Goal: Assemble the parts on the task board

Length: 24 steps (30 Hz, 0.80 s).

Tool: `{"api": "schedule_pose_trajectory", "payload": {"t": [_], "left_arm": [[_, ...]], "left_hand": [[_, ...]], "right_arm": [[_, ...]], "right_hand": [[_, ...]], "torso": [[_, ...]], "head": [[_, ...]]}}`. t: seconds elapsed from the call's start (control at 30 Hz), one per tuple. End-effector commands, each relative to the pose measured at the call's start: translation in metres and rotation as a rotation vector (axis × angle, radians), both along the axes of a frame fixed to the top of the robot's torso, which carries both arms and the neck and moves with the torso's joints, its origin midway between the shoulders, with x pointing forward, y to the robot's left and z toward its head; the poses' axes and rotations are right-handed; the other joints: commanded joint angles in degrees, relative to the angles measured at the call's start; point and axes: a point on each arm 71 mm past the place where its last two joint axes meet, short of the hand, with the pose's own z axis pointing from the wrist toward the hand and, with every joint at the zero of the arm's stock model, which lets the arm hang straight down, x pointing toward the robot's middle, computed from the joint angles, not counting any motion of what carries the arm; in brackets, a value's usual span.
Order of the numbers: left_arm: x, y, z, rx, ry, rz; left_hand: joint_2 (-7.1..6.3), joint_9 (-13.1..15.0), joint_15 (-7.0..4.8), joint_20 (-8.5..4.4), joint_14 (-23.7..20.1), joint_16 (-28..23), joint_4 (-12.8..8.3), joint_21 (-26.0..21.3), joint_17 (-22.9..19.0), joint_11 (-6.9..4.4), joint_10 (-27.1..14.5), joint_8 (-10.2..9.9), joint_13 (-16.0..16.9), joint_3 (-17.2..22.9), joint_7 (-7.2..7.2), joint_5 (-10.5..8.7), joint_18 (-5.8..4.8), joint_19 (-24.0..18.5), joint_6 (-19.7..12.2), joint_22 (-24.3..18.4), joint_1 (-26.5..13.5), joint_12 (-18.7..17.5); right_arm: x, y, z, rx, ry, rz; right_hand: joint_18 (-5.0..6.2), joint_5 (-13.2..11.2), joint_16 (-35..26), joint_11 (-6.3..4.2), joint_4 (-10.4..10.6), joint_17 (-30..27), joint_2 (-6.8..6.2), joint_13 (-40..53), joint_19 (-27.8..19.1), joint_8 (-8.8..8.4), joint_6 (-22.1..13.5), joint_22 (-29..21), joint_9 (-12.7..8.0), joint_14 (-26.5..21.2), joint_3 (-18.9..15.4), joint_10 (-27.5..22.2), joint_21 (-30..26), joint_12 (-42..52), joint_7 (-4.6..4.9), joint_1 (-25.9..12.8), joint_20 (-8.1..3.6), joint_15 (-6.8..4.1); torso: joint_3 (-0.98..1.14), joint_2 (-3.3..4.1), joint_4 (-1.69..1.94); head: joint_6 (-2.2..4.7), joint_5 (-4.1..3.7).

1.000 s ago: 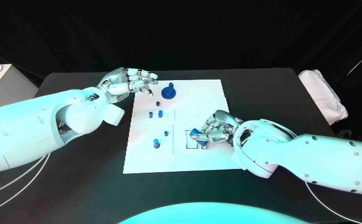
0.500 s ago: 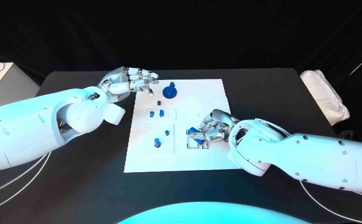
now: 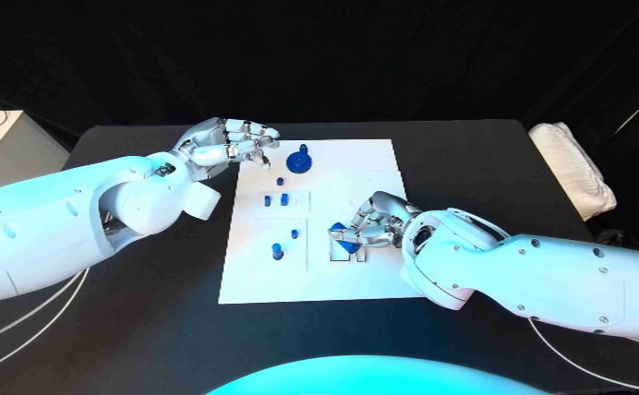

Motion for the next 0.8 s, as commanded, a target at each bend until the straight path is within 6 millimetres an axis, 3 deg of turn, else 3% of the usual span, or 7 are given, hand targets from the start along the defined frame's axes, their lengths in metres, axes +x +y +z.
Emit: {"api": "schedule_pose_trajectory", "payload": {"t": [0.03,0.23,0.53,0.8], "left_arm": [[-0.0007,-0.0017,0.0009,-0.013,0.001,-0.014],[-0.0008,-0.0013,0.0009,-0.012,0.002,-0.013],[-0.0007,-0.001,0.0008,-0.011,0.002,-0.012],[-0.0006,-0.0005,0.0007,-0.011,0.002,-0.011]], "left_hand": [[0.53,-0.05,-0.02,0.04,-0.39,-0.29,0.37,-0.31,0.05,0.02,0.23,0.0,-0.08,0.05,0.09,0.06,0.65,-0.52,0.47,0.08,0.03,-0.16],[0.53,-0.05,-0.02,0.04,-0.39,-0.29,0.37,-0.31,0.05,0.02,0.23,0.0,-0.08,0.05,0.09,0.06,0.65,-0.52,0.47,0.08,0.03,-0.16],[0.57,-0.07,-0.02,0.04,-0.4,-0.3,0.43,-0.33,0.08,0.02,0.24,0.0,-0.1,0.02,0.1,0.06,0.65,-0.53,0.47,0.07,0.0,-0.2],[0.57,-0.07,-0.02,0.04,-0.4,-0.3,0.43,-0.33,0.08,0.02,0.24,0.0,-0.1,0.02,0.1,0.06,0.65,-0.53,0.47,0.07,0.0,-0.2]], "right_arm": [[-0.0004,0.0014,-0.0004,-0.035,-0.015,0.03],[-0.0006,0.0016,-0.0008,-0.05,-0.016,0.042],[-0.0016,0.0015,0.0001,-0.044,-0.028,0.047],[-0.0073,-0.0011,0.0034,-0.017,-0.046,0.059]], "right_hand": [[-0.38,-0.38,0.23,-0.18,0.0,15.05,0.05,14.71,5.99,-0.02,-0.16,15.09,-0.02,5.97,-2.27,5.69,0.35,-0.2,0.36,-2.2,-0.16,-0.38],[-0.38,-0.23,0.13,-0.1,0.07,14.79,0.16,14.39,5.99,0.07,-0.47,15.09,-0.02,5.91,-4.88,5.43,0.35,-0.62,0.45,-3.64,-0.1,-0.32],[-0.38,-0.18,0.08,-0.09,0.07,14.65,0.08,14.33,5.99,0.08,-0.54,15.09,-0.03,5.88,-5.37,5.38,0.35,-0.71,0.48,-3.77,-0.09,-0.3],[-0.38,-0.15,0.2,-0.08,-0.08,14.95,1.14,14.47,5.99,0.21,-0.55,15.09,-0.01,5.95,-5.65,5.49,0.35,-0.54,0.46,-2.74,-0.06,-0.29]], "torso": [[0.0,0.0,0.01],[-0.03,0.02,0.05],[-0.03,-0.05,0.07],[-0.04,-0.05,0.17]], "head": [[0.09,-0.04],[0.07,-0.12],[0.05,-0.13],[0.14,-0.08]]}}
